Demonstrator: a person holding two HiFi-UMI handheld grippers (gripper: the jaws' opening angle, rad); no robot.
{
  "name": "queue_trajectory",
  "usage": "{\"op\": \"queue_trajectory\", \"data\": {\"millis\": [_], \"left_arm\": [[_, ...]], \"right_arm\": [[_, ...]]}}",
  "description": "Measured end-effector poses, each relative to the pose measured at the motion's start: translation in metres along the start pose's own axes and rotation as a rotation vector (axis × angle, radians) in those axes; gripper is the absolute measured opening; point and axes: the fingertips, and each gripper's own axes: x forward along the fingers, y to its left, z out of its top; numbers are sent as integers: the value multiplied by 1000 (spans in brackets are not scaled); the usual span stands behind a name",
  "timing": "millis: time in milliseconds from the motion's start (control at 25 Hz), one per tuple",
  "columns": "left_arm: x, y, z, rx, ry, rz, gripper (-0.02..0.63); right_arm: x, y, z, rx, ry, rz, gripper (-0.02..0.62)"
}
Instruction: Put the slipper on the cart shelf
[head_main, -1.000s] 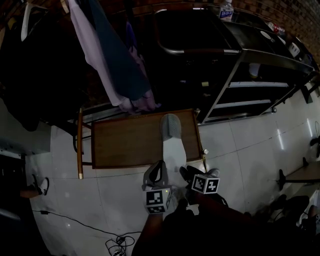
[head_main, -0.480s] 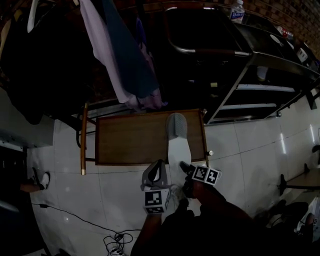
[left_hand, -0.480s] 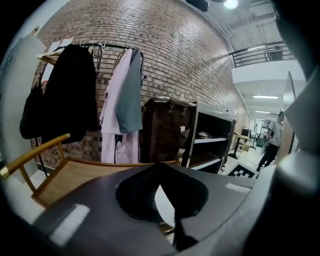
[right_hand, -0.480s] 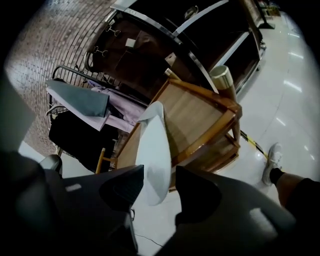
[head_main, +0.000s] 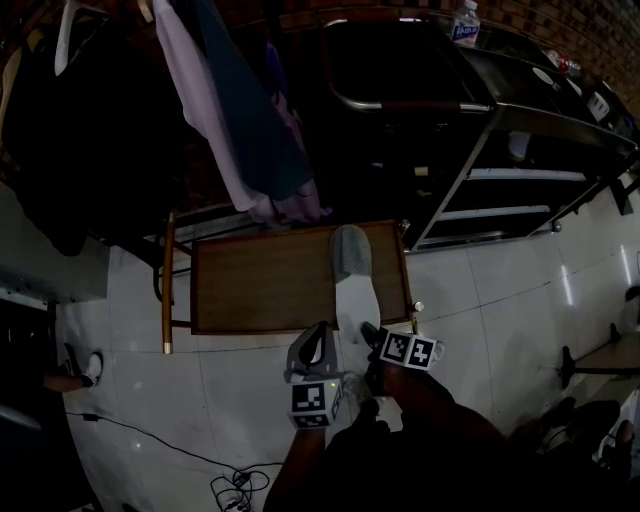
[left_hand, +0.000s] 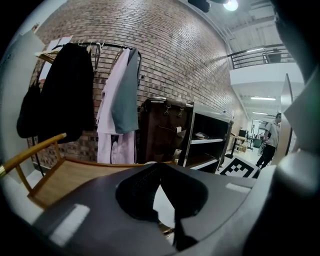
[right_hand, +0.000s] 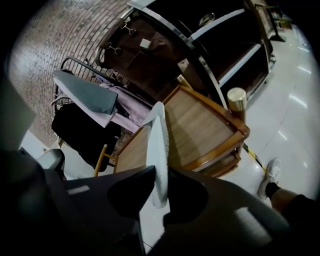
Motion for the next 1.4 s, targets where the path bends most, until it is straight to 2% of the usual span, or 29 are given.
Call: {"op": "queue_trajectory", "data": {"millis": [240,440,560,680,800,960,1160,1400], "left_arm": [[-2,-5,4,13,-5,-2,15],[-2,-8,11,17,-19,-9,15],[0,-14,20,31,-37,-18,15],[2,-17,24,57,-52,-17,15],[2,-18,30,67,-62,-17,15],[2,-22,51,99,-101,-11,15],[5,-30,79,115,-157,-16,15],[5,-37,103,117,-204,-18,15]], "right_arm": [[-25,17,7,-113,-47,21,51],[-63,42,32,-333,-149,23,51],[-89,61,52,-460,-234,38,51],[-118,85,72,-518,-353,46,52],[-139,117,90,-619,-490,63,52],[-160,153,110,-748,-618,76,52],[-173,169,127,-813,-698,60,52],[-184,177,140,-825,-737,60,54]]}}
